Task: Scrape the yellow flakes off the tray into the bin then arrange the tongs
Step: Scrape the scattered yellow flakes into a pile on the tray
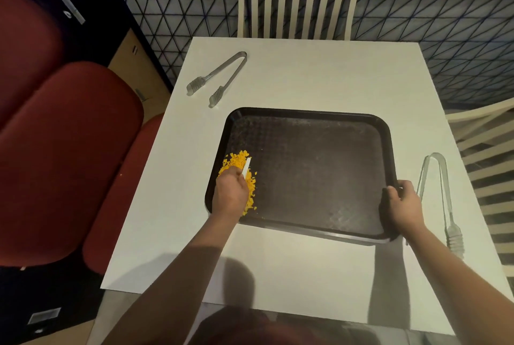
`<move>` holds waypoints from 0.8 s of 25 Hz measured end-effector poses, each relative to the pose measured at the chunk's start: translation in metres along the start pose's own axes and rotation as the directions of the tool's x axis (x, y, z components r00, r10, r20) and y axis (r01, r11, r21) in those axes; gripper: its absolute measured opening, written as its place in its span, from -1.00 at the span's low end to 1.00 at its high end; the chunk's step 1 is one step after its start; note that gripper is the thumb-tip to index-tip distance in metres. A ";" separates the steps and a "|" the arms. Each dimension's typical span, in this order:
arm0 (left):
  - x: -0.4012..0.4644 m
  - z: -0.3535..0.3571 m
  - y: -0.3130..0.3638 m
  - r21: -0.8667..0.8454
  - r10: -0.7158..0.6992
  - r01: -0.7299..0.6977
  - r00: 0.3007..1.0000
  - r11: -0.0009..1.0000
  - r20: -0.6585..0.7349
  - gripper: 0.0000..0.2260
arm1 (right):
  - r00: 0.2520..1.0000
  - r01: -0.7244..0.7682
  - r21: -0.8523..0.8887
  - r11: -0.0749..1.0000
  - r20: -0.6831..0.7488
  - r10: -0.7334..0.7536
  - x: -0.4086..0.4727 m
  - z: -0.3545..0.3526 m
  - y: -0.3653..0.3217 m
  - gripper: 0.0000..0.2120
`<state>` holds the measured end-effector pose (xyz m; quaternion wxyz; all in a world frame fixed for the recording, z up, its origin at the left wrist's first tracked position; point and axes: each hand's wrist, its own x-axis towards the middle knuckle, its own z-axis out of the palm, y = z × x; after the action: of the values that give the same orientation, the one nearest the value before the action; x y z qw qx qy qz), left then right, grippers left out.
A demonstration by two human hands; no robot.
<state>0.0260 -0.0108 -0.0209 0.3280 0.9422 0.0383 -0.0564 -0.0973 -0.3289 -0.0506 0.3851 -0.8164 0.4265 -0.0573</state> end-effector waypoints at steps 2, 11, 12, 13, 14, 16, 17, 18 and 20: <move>0.008 0.007 0.010 0.039 0.030 -0.033 0.997 0.999 0.071 -0.82 | 0.999 -0.032 0.001 0.999 -0.019 0.032 -0.011 0.001 0.005 -0.80; 0.023 0.048 0.033 0.361 0.128 -0.186 0.976 0.914 0.179 -0.68 | 0.991 -0.042 0.082 0.996 -0.125 0.053 -0.053 0.004 0.013 -0.82; 0.023 0.046 0.028 0.405 0.157 -0.206 0.976 0.891 0.151 -0.66 | 0.990 -0.047 0.089 0.995 -0.131 0.058 -0.056 0.003 0.012 -0.82; 0.025 0.041 0.025 0.424 0.172 -0.213 0.976 0.880 0.134 -0.67 | 0.989 -0.050 0.089 0.995 -0.136 0.062 -0.060 0.003 0.011 -0.83; 0.027 0.035 0.022 0.420 0.165 -0.204 0.978 0.884 0.129 -0.67 | 0.988 -0.060 0.089 0.994 -0.139 0.072 -0.064 0.003 0.011 -0.83; 0.029 0.019 0.022 0.352 0.135 -0.180 0.980 0.919 0.149 -0.67 | 0.982 -0.094 0.115 0.989 -0.151 0.111 -0.071 0.001 0.006 -0.82; 0.027 0.011 0.023 0.270 0.122 -0.158 0.982 0.950 0.146 -0.67 | 0.981 -0.104 0.121 0.987 -0.150 0.122 -0.074 0.000 0.003 -0.82; 0.023 0.003 0.025 0.165 0.103 -0.125 0.986 0.978 0.133 -0.69 | 0.981 -0.114 0.117 0.987 -0.141 0.130 -0.075 -0.001 0.000 -0.82; 0.011 -0.012 0.025 -0.014 0.124 -0.123 0.988 0.992 0.093 -0.73 | 0.980 -0.141 0.172 0.975 -0.118 0.162 -0.084 -0.005 -0.006 -0.79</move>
<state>0.0406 -0.0225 0.0020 0.3360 0.9378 -0.0354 -0.0802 -0.1487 -0.2675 -0.0237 0.4247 -0.7418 0.5058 -0.1157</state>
